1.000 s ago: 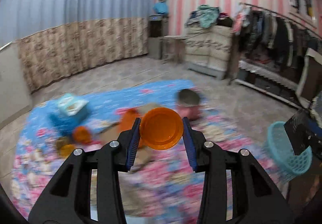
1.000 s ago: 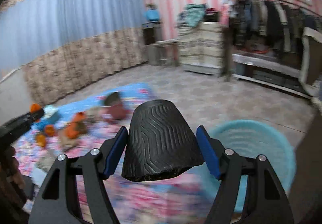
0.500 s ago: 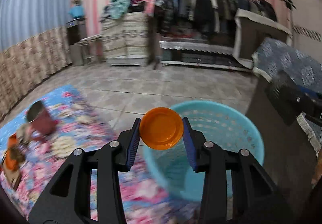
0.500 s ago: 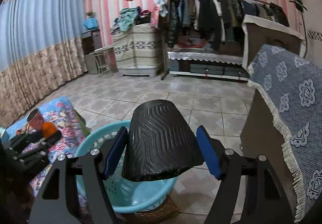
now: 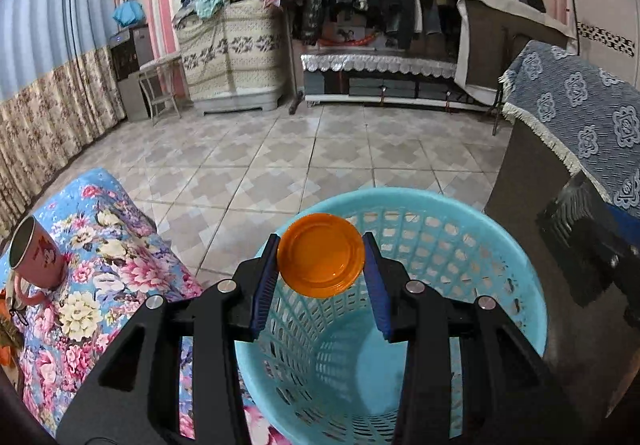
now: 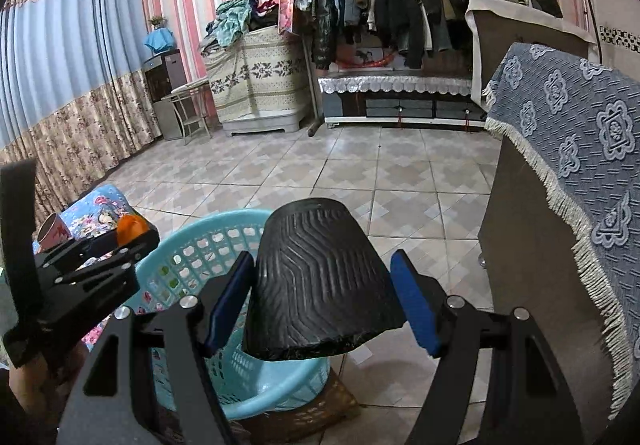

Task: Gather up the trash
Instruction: 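Open the left tool to drop the lid while the right tool drops the black object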

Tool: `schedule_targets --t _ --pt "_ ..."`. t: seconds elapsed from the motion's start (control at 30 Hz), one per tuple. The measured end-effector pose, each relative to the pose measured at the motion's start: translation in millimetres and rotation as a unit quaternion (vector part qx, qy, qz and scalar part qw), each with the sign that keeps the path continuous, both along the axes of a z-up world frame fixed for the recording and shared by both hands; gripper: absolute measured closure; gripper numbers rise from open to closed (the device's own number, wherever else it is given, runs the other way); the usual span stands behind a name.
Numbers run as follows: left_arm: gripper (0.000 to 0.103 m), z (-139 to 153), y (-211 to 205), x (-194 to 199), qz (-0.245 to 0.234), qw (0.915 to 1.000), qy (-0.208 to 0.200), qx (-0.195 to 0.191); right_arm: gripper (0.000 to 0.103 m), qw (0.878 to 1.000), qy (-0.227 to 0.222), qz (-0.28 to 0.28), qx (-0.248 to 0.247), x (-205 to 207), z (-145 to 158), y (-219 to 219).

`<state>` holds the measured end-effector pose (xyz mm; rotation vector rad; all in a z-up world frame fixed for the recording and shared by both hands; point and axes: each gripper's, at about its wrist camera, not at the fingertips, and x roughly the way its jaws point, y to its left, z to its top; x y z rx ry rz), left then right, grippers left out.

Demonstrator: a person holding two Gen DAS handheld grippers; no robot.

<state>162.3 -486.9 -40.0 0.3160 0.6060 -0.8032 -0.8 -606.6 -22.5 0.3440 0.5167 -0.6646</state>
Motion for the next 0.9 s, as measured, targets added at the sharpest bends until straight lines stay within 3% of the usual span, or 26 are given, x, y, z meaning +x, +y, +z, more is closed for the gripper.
schedule_targets --t 0.03,0.07,0.17,0.33,0.5,0.67,0.9 --pt "0.052 2 2 3 0.002 1.0000 0.005 0.001 0.033 1.000 -0.001 0.001 0.003 2 0 -1" --pt "0.039 4 4 5 0.008 1.0000 0.001 0.001 0.033 1.000 -0.002 0.003 0.006 4 -2 0" --pt "0.015 8 12 5 0.034 0.9989 -0.033 0.008 0.033 1.000 -0.002 0.007 0.009 11 -5 3" --pt "0.014 13 30 17 0.060 0.9972 -0.042 0.017 0.033 1.000 0.007 0.016 0.010 23 -12 13" --pt "0.010 28 50 23 0.081 0.9958 -0.043 -0.004 0.033 1.000 0.010 0.019 0.006 34 -15 19" --pt "0.006 39 66 18 0.097 0.9918 -0.084 -0.006 0.033 1.000 0.009 0.023 0.000 54 -11 21" --pt "0.006 43 80 21 0.106 0.9898 -0.096 0.001 0.032 0.999 0.015 0.030 -0.001 79 -15 20"
